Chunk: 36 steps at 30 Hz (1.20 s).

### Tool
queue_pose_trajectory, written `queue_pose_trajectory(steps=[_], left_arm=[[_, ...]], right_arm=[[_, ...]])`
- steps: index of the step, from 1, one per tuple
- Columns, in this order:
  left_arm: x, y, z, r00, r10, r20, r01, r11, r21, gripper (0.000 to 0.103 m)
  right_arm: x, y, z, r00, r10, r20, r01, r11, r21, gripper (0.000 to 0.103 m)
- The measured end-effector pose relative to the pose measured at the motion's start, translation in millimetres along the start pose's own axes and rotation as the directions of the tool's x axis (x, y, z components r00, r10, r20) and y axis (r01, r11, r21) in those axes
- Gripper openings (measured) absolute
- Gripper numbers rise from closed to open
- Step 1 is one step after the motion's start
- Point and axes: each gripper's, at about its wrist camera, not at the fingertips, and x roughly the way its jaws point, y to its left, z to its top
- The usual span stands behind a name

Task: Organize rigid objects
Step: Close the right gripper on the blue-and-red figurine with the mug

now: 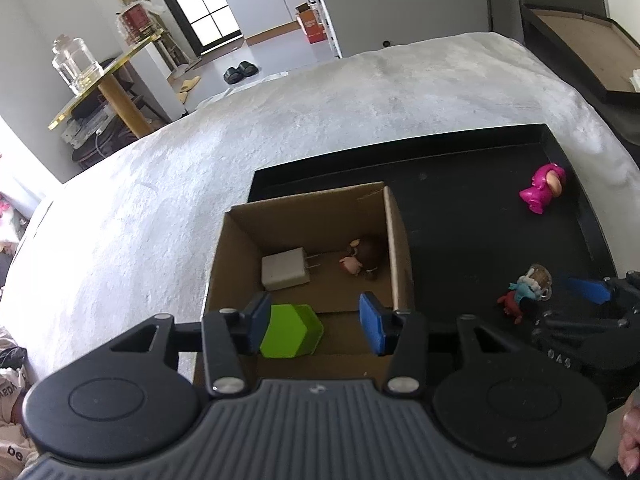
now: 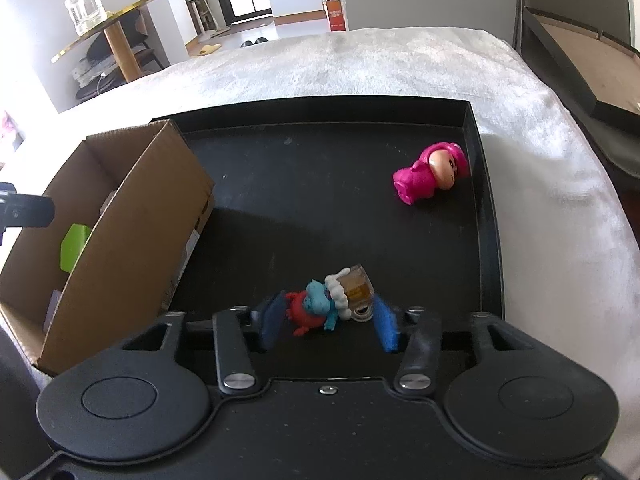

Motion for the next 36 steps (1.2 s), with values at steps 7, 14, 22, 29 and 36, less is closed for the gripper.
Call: queue_pose_trajectory(steps=[7, 14, 22, 29, 36], left_arm=[[0, -20, 10, 0.999, 0.003, 0.036, -0.005, 0.998, 0.055, 0.052], [14, -40, 16, 1.0, 0.016, 0.026, -0.019, 0.994, 0.109, 0.058], [41, -61, 10, 0.999, 0.034, -0.03, -0.029, 0.987, 0.158, 0.058], [48, -65, 8, 0.998, 0.026, -0.049, -0.019, 0.988, 0.155, 0.054], [38, -58, 10, 0.999, 0.019, -0.032, -0.014, 0.992, 0.123, 0.051]], right_arm=[[10, -5, -7, 1.0, 0.009, 0.017, -0.009, 1.0, -0.003, 0.073], [24, -5, -10, 0.999, 0.028, 0.027, -0.027, 0.999, -0.041, 0.082], [32, 3, -12, 0.999, -0.001, 0.034, 0.004, 0.995, -0.099, 0.082], [35, 4, -13, 0.999, -0.027, 0.038, 0.032, 0.99, -0.135, 0.078], [29, 2, -11, 0.999, -0.029, 0.024, 0.032, 0.992, -0.124, 0.06]])
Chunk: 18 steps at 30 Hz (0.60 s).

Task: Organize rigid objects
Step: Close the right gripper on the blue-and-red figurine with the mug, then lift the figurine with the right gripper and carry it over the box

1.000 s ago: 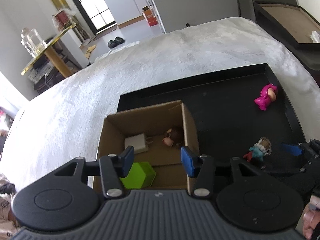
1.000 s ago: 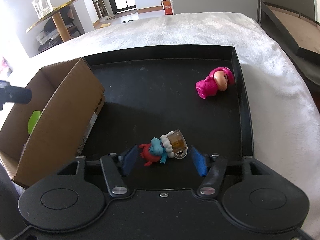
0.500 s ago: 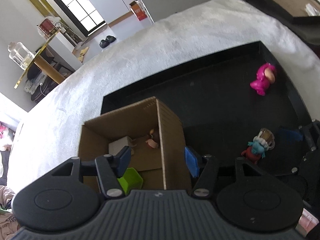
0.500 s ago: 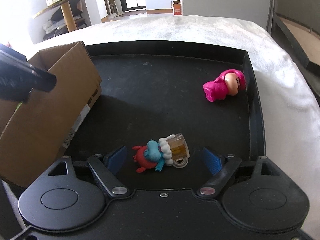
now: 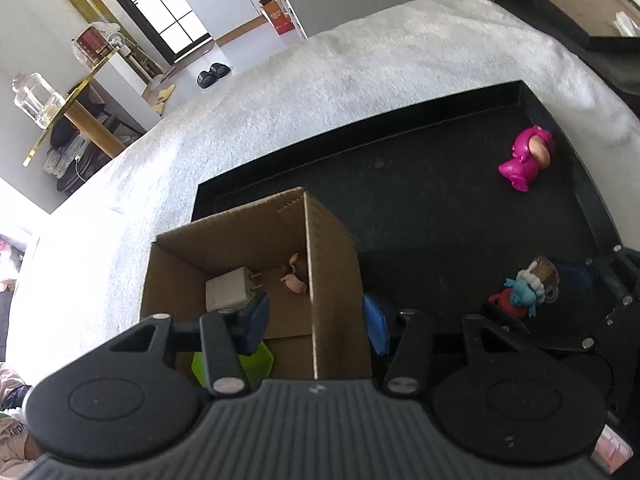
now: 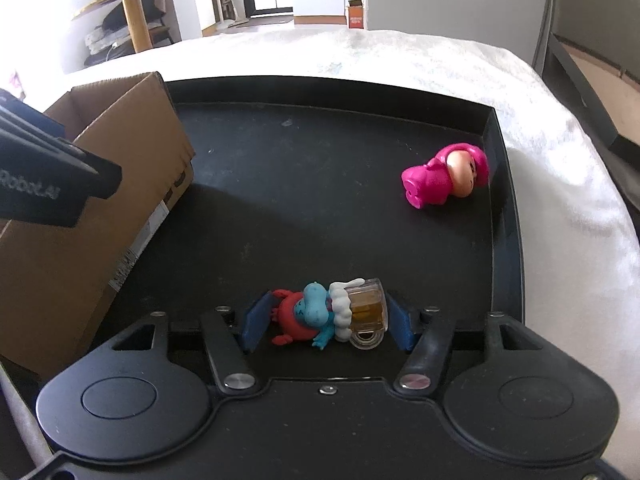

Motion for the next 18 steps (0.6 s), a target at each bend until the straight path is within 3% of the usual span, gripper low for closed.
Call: queue_pose_trajectory(steps=[18], left_arm=[[-36, 50, -13, 0.998, -0.04, 0.055, 0.046, 0.991, -0.127, 0.051]], right_arm=[[-45, 14, 19, 0.999, -0.018, 0.041, 0.018, 1.0, 0.005, 0.059]])
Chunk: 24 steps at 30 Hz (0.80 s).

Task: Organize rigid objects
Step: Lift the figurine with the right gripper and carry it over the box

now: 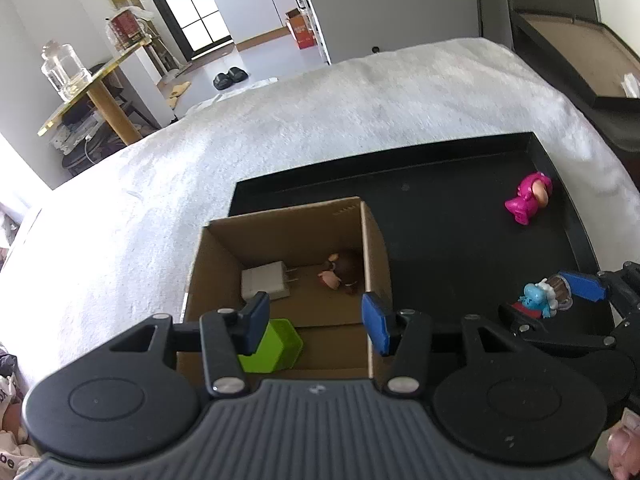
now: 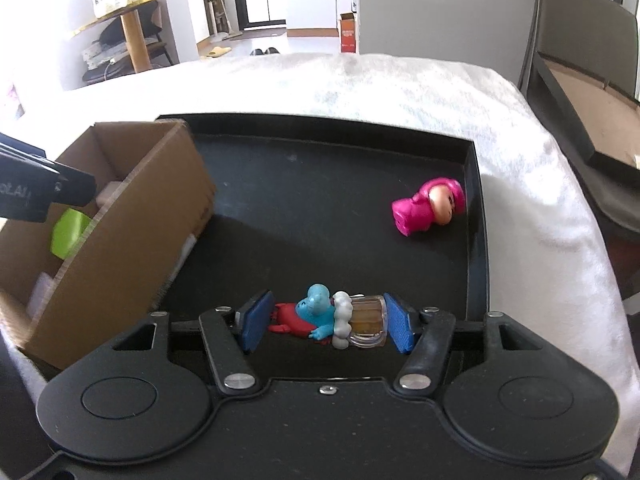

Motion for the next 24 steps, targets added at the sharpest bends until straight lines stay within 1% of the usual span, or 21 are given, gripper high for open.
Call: queue_pose_trajectory(steps=[12, 22, 24], left_arm=[[-6, 45, -8, 1.0, 0.003, -0.002, -0.003, 0.996, -0.089, 0.052], [0, 82, -20, 1.0, 0.011, -0.014, -0.013, 0.983, -0.181, 0.052], [4, 88, -23, 1.0, 0.009, -0.023, -0.013, 0.981, -0.195, 0.052]], right_arm=[[-28, 28, 36, 0.997, 0.0, 0.071, 0.004, 0.999, -0.054, 0.059], [-33, 55, 51, 0.997, 0.012, 0.081, -0.003, 0.993, -0.116, 0.059], [-34, 61, 55, 0.997, 0.026, 0.077, -0.017, 0.993, -0.115, 0.059]])
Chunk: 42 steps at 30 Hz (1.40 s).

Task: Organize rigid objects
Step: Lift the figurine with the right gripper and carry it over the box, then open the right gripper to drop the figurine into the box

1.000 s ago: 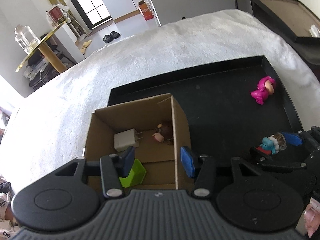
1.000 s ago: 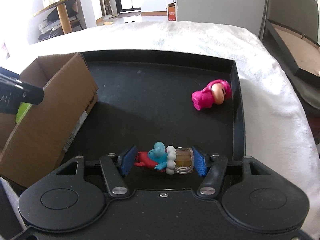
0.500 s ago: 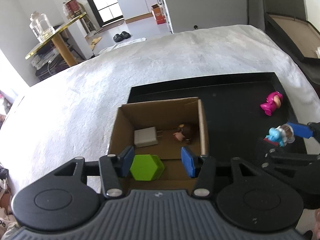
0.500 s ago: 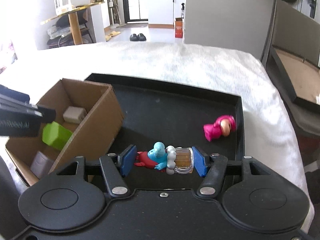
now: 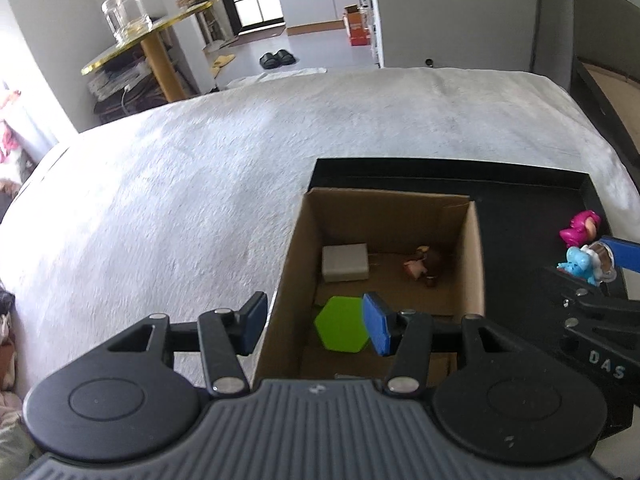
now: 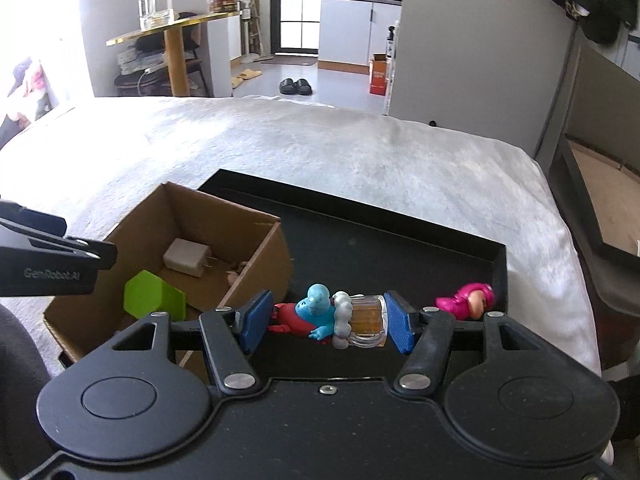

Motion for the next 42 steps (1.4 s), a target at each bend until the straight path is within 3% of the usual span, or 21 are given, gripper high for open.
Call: queue_pose_trajectory(steps=[22, 24, 29, 31, 42], left_arm=[[46, 58, -14, 0.998, -0.024, -0.06, 0.015, 0.991, -0.134, 0.05], [51, 59, -16, 0.997, -0.04, -0.072, 0.03, 0.989, -0.142, 0.044], [58, 64, -20, 0.988, -0.123, -0.091, 0.101, 0.971, -0.215, 0.017], [58, 61, -20, 0.988, -0.127, -0.092, 0.105, 0.972, -0.208, 0.013], [59, 59, -21, 0.988, -0.121, -0.095, 0.101, 0.976, -0.192, 0.013]], right_arm=[[19, 58, 34, 0.997, 0.062, -0.041, -0.065, 0.995, -0.078, 0.059], [23, 63, 34, 0.997, 0.064, -0.052, -0.069, 0.993, -0.092, 0.059], [33, 74, 32, 0.994, 0.068, -0.081, -0.077, 0.99, -0.119, 0.059], [37, 78, 31, 0.993, 0.069, -0.091, -0.081, 0.988, -0.13, 0.059], [48, 95, 34, 0.991, 0.072, -0.112, -0.091, 0.979, -0.181, 0.06]])
